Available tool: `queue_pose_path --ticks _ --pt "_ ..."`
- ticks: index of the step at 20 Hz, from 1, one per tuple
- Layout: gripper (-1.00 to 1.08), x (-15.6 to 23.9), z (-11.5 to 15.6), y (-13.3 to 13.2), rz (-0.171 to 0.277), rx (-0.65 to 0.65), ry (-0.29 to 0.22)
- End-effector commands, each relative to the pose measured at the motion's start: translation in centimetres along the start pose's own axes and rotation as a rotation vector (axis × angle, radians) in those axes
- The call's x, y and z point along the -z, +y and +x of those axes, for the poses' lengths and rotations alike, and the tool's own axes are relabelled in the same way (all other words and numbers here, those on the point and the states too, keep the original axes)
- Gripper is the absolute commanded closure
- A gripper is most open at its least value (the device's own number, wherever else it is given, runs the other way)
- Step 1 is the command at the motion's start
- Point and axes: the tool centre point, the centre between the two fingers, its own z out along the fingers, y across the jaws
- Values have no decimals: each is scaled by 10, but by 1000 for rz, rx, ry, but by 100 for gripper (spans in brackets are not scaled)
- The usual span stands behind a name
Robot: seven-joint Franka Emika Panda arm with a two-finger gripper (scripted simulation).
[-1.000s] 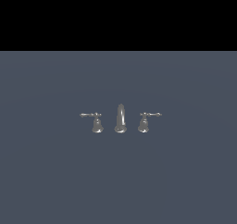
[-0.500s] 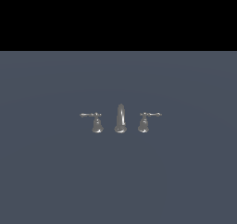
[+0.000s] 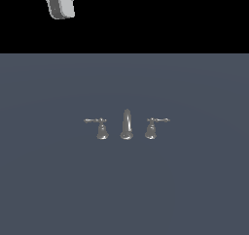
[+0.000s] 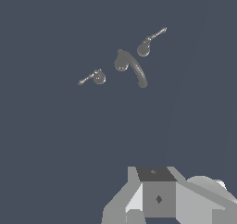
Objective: Turn on the faucet by rotating a designated handle.
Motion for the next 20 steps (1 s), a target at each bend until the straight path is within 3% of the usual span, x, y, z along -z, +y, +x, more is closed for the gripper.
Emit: queue_pose_path --ticks 1,20 --pt "108 -15 3 -11 2 -55 -1" --pt "108 -115 44 -79 10 -427 -7"
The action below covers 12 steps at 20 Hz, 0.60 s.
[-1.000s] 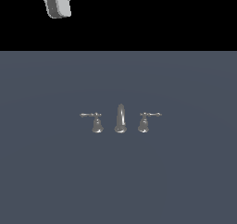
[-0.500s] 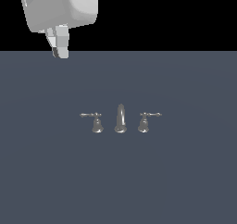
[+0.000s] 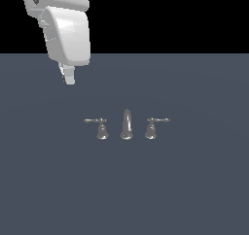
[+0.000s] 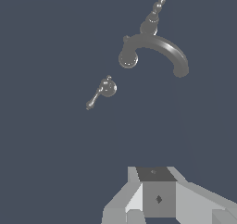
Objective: Turn on the faucet by rotating a designated handle.
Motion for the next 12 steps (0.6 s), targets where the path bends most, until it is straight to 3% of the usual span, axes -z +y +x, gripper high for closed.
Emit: queue_pose_path --ticks 1,12 --pt "108 -12 3 -9 2 -45 -1" --pt "108 -61 21 -44 3 -227 -1"
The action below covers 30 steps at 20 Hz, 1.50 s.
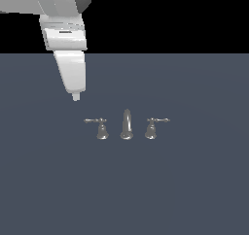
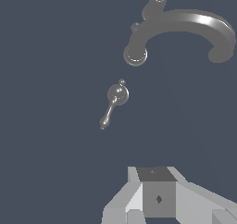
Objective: Turn on the faucet by rotating a designated handle.
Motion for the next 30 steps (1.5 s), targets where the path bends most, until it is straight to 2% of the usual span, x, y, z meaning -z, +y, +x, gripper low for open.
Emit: queue_pose_path --ticks 1,19,30 --pt "108 -12 3 -9 0 -43 1" --pt "108 -93 42 -64 -2 -352 9" --pt "108 -108 51 -74 -1 -412 7"
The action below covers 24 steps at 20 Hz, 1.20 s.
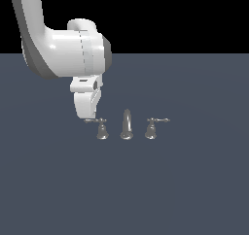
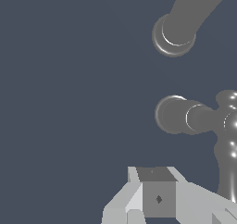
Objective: Turn on the faucet by rotating a designated handle.
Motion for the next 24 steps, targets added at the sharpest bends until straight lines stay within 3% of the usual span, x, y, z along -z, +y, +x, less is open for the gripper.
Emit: queue_pose_path --ticks 1,4,15,17,24 --pt "108 0 0 -1 1 -2 0" --pt "108 0 0 0 0 -1 0" --pt "108 0 -19 38 0 -1 0" --pt "108 0 -10 29 7 -15 0" --pt "108 0 -8 54 4 -9 0"
